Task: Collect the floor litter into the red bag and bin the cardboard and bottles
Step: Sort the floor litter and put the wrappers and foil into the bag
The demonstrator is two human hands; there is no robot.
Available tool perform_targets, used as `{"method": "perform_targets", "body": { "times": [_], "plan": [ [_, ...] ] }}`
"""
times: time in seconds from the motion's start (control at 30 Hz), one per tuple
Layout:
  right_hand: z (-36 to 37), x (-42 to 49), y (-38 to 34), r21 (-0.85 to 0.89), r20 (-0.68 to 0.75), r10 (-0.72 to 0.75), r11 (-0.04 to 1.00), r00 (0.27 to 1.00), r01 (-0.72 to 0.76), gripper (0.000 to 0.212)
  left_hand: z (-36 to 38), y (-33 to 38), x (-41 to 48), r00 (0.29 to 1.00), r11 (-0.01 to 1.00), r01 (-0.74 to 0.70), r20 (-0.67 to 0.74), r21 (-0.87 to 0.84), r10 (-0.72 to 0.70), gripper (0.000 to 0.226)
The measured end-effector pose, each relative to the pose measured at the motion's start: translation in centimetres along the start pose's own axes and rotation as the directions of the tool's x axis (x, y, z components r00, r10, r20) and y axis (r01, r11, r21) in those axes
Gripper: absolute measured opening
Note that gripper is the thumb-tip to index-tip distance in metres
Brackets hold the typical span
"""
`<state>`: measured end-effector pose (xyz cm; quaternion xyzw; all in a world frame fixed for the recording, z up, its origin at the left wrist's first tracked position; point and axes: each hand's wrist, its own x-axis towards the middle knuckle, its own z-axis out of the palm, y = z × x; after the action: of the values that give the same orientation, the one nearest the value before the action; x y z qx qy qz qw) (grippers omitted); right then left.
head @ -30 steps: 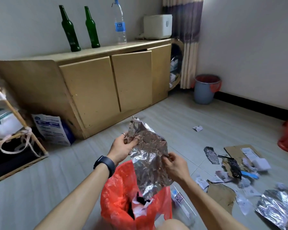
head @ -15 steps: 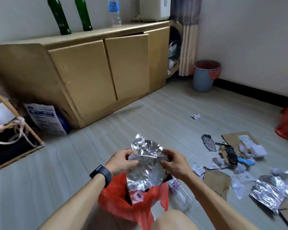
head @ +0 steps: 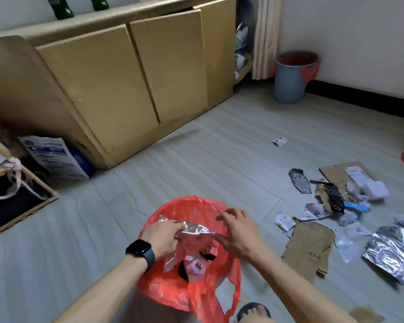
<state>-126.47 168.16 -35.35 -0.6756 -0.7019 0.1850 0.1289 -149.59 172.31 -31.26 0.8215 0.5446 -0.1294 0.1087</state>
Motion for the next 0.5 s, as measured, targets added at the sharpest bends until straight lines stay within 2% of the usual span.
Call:
{"method": "perform_targets", "body": {
  "times": [0.07,0.2,0.3,0.37,0.43,0.47,0.5],
  "plan": [
    [1.0,-0.2,0.6,-0.026,0.063,0.08,0.997,0.995,-0.078,0.072,2.9,0.8,0.8,0.997,0.998,-0.038,0.066,0.055,0.035,0.034],
    [3.1,-0.7,1.3,0.113,0.141,0.161,0.978,0.977,-0.178,0.089,10.6,3.2,3.8,0.974,0.989,-0.112,0.209,0.092,0.091,0.065],
    [3.6,-0.8,1.0,0.14,0.06,0.087,0.986,0.994,-0.094,0.09,16.1,4.0,6.4,0.939,0.994,-0.014,0.343,0.106,-0.023,0.064],
    [3.8,-0.6,1.1,0.172,0.059,0.056,0.983,0.997,-0.066,0.09,18.1,3.9,7.2,0.909,0.974,-0.086,0.416,0.21,-0.009,0.058],
    [4.0,-0.8,1.3,0.218,0.063,0.05,0.974,0.997,-0.063,0.095,19.0,4.2,7.5,0.952,0.972,-0.136,0.296,0.19,0.075,0.06],
    [4.1,-0.9,1.5,0.232,0.071,0.046,0.971,0.996,-0.062,0.097,20.0,4.2,7.5,0.957,0.974,-0.107,0.285,0.197,0.048,0.067],
    [4.4,-0.8,1.8,0.235,0.07,0.044,0.97,0.997,-0.059,0.098,21.6,4.1,7.7,0.964,0.988,-0.086,0.262,0.129,0.049,0.064]
  ]
}}
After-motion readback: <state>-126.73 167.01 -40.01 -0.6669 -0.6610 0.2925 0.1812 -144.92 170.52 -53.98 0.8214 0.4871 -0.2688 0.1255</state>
